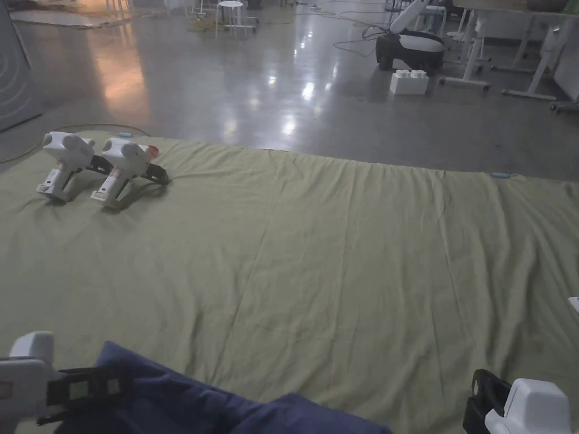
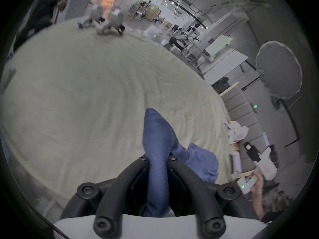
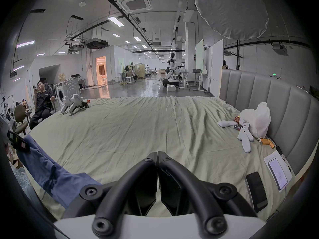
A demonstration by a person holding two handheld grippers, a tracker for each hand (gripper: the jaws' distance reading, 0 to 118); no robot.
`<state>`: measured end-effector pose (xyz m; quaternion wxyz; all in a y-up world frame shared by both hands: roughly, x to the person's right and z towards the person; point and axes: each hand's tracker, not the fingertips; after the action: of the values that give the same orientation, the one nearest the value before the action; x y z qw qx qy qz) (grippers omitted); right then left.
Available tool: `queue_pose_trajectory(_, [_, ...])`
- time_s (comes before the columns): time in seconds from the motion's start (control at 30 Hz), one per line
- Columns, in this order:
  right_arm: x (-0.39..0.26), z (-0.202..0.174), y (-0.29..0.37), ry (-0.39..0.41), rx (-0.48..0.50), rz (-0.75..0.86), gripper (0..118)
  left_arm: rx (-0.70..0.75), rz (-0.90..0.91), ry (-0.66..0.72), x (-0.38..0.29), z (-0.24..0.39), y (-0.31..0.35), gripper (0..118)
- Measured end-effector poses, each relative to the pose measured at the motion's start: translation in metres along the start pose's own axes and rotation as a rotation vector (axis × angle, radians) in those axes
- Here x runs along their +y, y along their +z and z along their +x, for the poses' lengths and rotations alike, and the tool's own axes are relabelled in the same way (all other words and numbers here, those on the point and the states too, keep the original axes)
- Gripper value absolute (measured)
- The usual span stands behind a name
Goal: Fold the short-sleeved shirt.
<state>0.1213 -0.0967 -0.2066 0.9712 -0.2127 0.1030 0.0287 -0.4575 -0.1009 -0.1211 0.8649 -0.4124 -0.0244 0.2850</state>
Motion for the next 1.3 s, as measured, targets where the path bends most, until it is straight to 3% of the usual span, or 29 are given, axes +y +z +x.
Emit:
queue_pose_trajectory(0.1, [-0.001, 0.000, -0.001, -0.015, 0.002, 0.000, 0, 0.108, 0.008, -0.061, 0.005, 0.008, 0.013, 10])
queue_pose_trajectory(0.23, [-0.001, -0.003, -0.002, -0.018, 0.011, 0.002, 0, 0.154, 0.008, -0.054, -0.001, 0.063, 0.026, 11])
queue_pose_trajectory(0.53, [-0.007, -0.003, 0.001, -0.026, 0.017, -0.008, 0, 0.101, -0.035, -0.137, -0.023, 0.157, -0.001, 12])
queue_pose_trajectory(0.9, [-0.018, 0.003, 0.001, -0.047, 0.007, -0.034, 0, 0.142, -0.142, -0.258, -0.062, 0.225, -0.093, 12])
queue_pose_trajectory(1.3, [-0.023, 0.010, 0.002, -0.051, -0.012, -0.052, 0, 0.212, -0.211, -0.243, -0.104, 0.255, -0.166, 12])
